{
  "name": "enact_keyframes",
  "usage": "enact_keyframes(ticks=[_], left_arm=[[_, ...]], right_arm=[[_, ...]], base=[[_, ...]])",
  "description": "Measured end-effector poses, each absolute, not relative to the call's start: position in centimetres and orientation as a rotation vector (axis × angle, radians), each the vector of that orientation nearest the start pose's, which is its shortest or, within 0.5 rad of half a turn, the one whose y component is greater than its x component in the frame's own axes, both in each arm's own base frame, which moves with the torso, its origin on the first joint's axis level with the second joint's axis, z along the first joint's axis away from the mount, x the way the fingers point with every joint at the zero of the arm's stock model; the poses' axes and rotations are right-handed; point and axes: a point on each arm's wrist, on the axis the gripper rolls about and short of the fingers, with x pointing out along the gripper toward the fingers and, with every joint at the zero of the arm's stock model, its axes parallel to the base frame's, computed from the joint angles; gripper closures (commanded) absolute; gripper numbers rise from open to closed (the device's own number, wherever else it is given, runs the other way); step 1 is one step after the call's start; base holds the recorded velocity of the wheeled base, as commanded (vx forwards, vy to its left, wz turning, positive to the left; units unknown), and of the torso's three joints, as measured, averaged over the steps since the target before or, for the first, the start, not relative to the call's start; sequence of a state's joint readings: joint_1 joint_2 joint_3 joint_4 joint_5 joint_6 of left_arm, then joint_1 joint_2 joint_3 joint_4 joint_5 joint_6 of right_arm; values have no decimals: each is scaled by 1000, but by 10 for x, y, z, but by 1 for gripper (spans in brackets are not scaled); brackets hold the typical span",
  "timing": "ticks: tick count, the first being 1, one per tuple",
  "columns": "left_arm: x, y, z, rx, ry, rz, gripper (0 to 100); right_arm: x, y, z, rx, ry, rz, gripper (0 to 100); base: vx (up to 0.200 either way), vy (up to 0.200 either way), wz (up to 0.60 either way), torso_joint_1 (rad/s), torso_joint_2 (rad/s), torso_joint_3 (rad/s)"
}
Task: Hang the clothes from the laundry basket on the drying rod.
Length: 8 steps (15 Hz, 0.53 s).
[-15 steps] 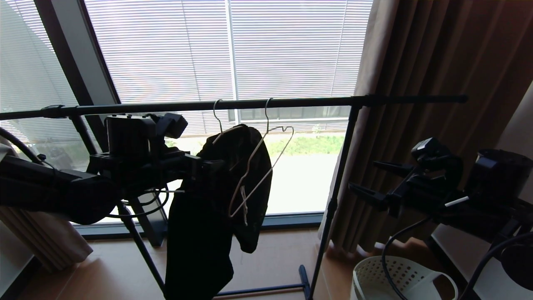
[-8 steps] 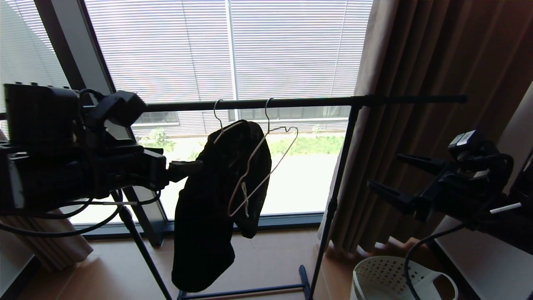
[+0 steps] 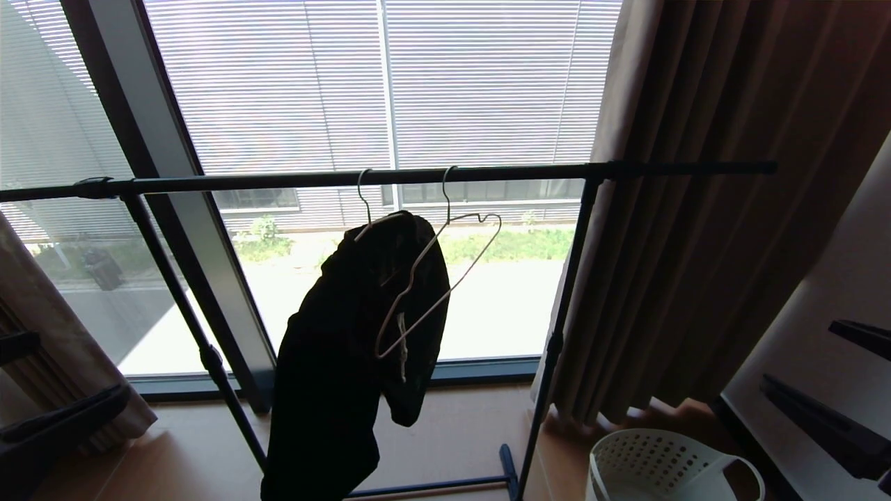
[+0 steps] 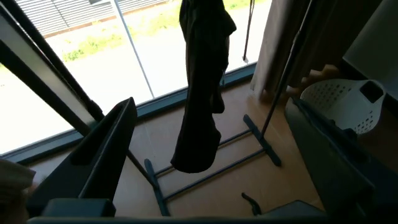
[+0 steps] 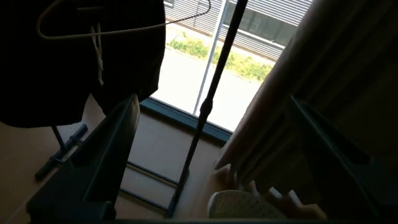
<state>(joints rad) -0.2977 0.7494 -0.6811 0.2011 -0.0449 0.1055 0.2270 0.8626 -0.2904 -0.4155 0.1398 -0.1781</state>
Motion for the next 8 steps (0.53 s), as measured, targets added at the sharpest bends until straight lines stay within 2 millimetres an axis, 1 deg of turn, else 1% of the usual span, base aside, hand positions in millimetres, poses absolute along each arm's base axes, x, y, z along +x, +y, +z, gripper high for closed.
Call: enact_keyframes(ticks=[1, 4, 6, 8], left_arm=[[42, -13, 228, 140, 256, -329, 0], [3, -1, 194, 125, 200, -211, 0], [-16, 1, 175, 109, 151, -73, 0], [-27, -2, 156, 98, 125, -7, 0]], right_arm=[[80, 21, 173, -185, 134, 346, 0], [43, 10, 153, -190, 119, 231, 0], [18, 2, 137, -177, 98, 116, 0], [1, -2, 121, -130, 75, -24, 0]], base=[[0, 0, 0, 0, 0, 0], [0, 0, 0, 0, 0, 0], [0, 0, 0, 0, 0, 0], [0, 0, 0, 0, 0, 0]])
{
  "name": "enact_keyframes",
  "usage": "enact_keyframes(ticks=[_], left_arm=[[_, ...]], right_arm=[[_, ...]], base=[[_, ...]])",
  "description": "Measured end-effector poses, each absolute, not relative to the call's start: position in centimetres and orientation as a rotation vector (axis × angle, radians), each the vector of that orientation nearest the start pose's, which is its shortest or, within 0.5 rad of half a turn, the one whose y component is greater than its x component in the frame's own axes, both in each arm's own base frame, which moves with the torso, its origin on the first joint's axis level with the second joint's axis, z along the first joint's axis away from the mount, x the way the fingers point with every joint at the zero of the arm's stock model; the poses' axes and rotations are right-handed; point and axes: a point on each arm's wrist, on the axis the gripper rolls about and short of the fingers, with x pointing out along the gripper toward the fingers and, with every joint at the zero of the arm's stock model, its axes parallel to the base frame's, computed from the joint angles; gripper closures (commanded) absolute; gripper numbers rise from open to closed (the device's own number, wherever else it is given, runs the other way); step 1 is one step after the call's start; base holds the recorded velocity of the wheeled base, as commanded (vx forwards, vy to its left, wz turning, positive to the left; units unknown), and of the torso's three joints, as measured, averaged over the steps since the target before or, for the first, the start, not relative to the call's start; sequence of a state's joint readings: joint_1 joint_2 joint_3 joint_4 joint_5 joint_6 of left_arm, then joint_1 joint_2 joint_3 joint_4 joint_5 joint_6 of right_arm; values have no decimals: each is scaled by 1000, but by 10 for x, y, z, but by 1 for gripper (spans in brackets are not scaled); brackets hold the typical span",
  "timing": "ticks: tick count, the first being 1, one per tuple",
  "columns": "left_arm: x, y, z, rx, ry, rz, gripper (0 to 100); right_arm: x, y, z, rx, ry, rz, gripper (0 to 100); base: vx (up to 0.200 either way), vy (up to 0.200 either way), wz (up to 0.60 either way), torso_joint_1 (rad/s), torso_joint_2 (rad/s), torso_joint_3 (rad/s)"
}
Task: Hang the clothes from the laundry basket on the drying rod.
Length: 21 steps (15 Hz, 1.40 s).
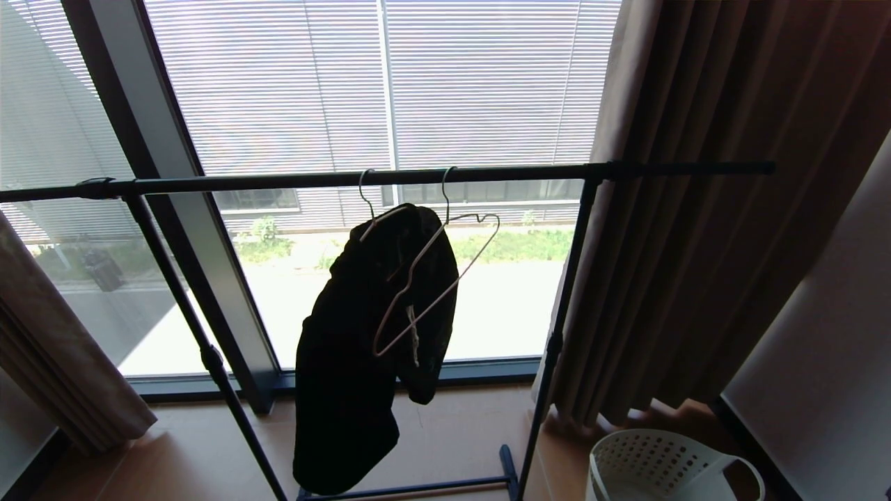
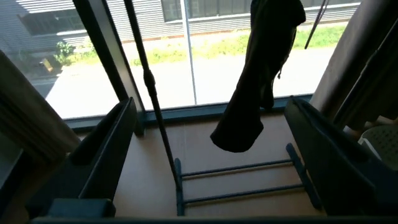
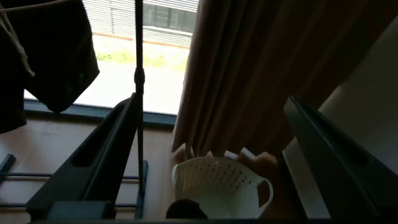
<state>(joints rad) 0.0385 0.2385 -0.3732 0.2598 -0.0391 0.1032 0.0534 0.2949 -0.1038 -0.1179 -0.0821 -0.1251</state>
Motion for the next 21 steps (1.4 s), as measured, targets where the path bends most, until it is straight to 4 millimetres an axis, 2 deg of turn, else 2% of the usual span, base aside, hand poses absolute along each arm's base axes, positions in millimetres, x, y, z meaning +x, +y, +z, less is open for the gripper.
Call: enact_keyframes(ticks=[2, 5, 8, 10, 16, 21], left_arm=[[-30, -4, 137, 87, 119, -1, 0], [-27, -4, 119, 91, 64, 6, 0], [-17, -3, 92, 99, 52, -5, 0], [-16, -5, 82, 61, 76, -97, 0], [-16, -4, 78, 52, 87, -250, 0], [-18, -3, 77, 44, 74, -217, 0]], right_arm=[[-10, -2, 104, -97, 34, -90, 0], [-19, -1, 87, -54, -18, -62, 0], [-22, 0, 83, -23, -54, -21, 0], [-23, 0, 83, -24, -63, -1, 0], [-23, 0, 82, -26, -61, 4, 0], [-23, 0, 82, -15, -64, -4, 0]], base=[[0, 0, 0, 0, 0, 0], [0, 0, 0, 0, 0, 0], [0, 0, 0, 0, 0, 0], [0, 0, 0, 0, 0, 0], [0, 0, 0, 0, 0, 0], [0, 0, 0, 0, 0, 0]])
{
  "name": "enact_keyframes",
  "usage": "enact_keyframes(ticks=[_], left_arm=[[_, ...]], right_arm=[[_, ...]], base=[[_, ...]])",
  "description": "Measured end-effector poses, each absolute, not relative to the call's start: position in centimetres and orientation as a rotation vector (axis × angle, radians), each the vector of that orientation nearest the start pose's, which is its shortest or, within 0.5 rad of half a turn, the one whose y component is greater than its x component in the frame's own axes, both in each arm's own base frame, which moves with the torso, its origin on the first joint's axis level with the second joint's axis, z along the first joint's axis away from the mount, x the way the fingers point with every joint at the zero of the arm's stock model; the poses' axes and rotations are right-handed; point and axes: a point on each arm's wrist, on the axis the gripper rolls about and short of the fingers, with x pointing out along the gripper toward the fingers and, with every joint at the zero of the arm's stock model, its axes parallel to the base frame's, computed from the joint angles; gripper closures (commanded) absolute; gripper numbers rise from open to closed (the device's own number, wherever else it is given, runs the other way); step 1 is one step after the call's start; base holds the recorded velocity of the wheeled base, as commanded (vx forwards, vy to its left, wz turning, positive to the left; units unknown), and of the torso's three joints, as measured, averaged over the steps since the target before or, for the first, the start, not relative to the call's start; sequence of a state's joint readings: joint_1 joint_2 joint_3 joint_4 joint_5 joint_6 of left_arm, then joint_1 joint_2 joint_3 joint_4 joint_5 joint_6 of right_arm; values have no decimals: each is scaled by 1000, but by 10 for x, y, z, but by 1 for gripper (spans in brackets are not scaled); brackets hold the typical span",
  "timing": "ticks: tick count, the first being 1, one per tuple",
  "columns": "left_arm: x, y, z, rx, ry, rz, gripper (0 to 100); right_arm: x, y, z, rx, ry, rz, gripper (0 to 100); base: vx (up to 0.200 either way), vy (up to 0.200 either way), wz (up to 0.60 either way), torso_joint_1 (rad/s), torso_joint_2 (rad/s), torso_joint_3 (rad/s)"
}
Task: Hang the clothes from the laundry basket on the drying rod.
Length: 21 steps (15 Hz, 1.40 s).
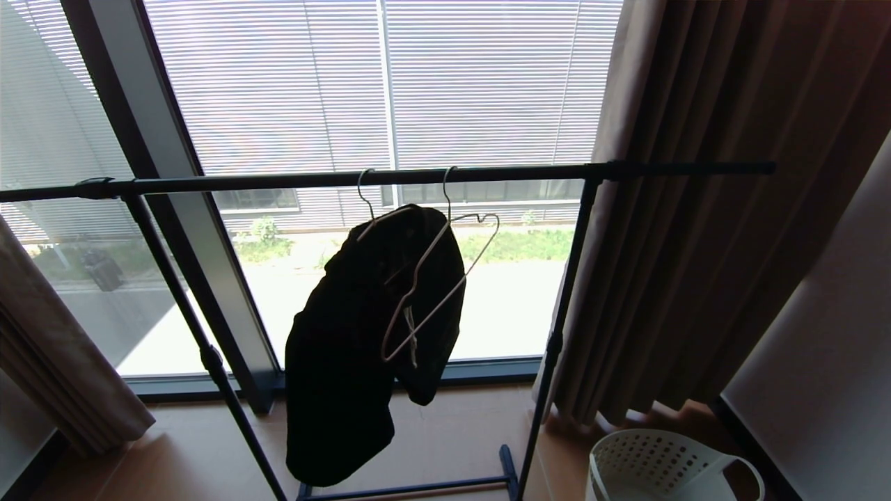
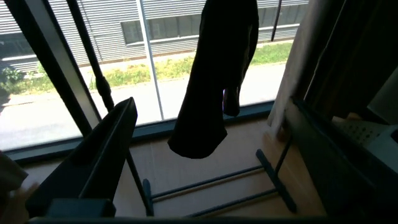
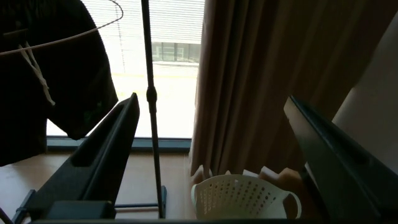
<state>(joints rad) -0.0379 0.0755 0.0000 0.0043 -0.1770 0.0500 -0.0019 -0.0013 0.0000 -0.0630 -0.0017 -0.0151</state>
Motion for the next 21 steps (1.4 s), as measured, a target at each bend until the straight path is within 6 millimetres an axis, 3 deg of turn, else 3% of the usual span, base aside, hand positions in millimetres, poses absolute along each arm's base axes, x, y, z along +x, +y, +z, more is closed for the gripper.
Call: enact_keyframes(ticks=[4, 9, 13, 21], left_arm=[[-21, -2, 76, 35, 22, -111, 0], [-22, -2, 75, 17, 10, -105, 0], [-22, -3, 75, 23, 9, -108, 0], [-22, -3, 75, 19, 9, -106, 0]], right_arm=[[-23, 0, 82, -12, -65, -4, 0], [-23, 0, 82, -7, -65, -4, 0], [-23, 0, 82, -10, -65, -4, 0], [-23, 0, 82, -12, -65, -2, 0]], base=[[0, 0, 0, 0, 0, 0], [0, 0, 0, 0, 0, 0], [-200, 0, 0, 11, 8, 0], [0, 0, 0, -44, 117, 64]])
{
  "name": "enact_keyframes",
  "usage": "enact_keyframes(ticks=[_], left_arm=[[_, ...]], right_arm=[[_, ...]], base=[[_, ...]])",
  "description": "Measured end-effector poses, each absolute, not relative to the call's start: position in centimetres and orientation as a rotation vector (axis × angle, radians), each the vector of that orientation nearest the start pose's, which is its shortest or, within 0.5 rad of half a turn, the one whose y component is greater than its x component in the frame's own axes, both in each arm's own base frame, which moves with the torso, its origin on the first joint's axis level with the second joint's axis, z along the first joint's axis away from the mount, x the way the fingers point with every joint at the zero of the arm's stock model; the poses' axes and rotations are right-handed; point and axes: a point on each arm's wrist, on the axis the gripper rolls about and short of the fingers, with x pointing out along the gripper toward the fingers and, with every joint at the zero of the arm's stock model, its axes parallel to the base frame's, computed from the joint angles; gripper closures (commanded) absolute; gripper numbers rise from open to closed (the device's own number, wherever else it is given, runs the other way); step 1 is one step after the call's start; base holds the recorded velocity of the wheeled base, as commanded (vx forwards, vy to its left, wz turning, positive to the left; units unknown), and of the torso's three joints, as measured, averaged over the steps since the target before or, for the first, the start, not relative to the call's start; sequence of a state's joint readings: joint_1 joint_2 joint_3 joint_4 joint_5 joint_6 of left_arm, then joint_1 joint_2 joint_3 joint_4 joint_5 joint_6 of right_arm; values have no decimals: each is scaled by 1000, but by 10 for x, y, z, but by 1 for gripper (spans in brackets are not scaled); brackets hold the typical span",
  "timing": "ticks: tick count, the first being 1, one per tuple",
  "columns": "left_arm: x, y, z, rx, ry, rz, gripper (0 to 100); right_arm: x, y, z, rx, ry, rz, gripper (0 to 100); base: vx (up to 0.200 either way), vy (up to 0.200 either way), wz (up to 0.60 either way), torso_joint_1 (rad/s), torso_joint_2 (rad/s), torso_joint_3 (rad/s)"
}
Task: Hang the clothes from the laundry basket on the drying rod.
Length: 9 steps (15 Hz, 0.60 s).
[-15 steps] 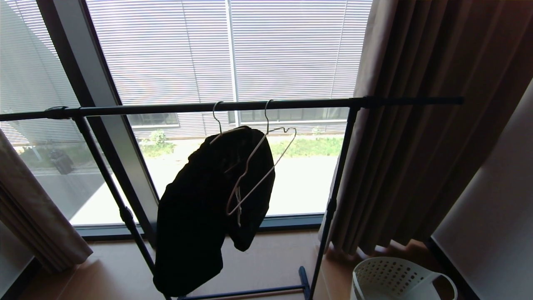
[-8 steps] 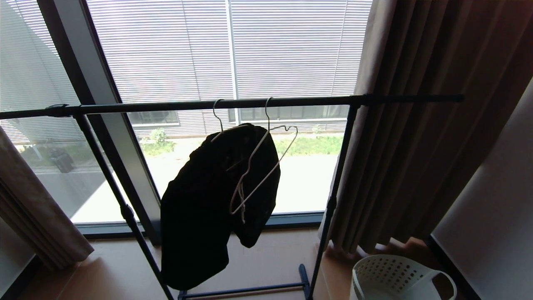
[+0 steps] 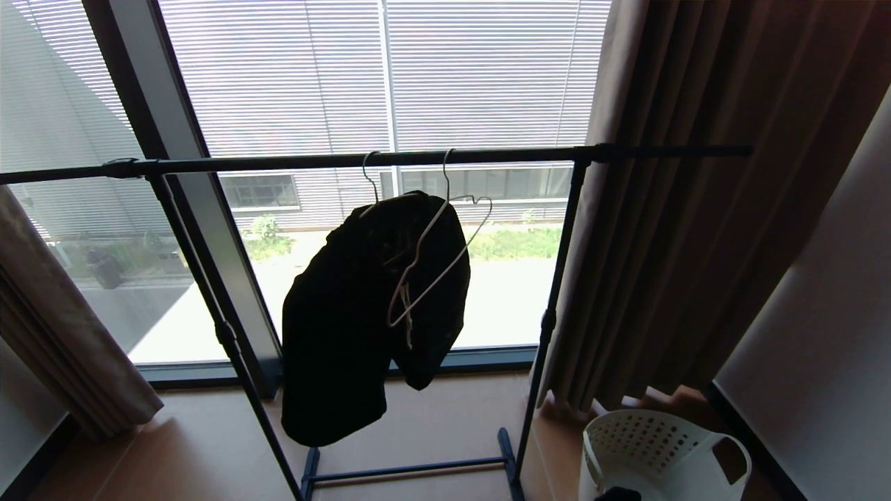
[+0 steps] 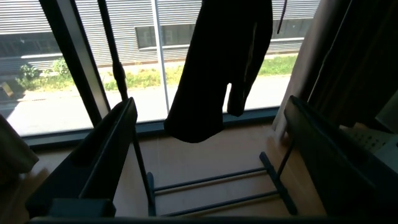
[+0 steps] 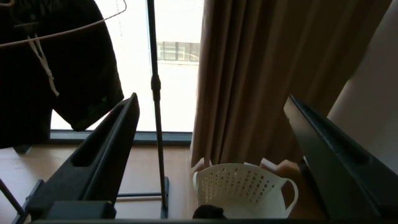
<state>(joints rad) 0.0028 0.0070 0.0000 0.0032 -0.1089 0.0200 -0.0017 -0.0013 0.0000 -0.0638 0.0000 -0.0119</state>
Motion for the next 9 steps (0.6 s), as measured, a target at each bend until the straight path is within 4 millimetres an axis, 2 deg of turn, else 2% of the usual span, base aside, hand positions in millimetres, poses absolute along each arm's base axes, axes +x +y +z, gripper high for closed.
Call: enact_keyframes(ticks=[5, 9], left_arm=[[-22, -3, 75, 19, 9, -108, 0], [-22, -3, 75, 19, 10, -108, 0]], right_arm=[[-23, 0, 82, -12, -65, -2, 0], [-23, 0, 82, -12, -64, -2, 0]], base=[[0, 0, 0, -158, 400, 235], [0, 0, 0, -207, 540, 331]])
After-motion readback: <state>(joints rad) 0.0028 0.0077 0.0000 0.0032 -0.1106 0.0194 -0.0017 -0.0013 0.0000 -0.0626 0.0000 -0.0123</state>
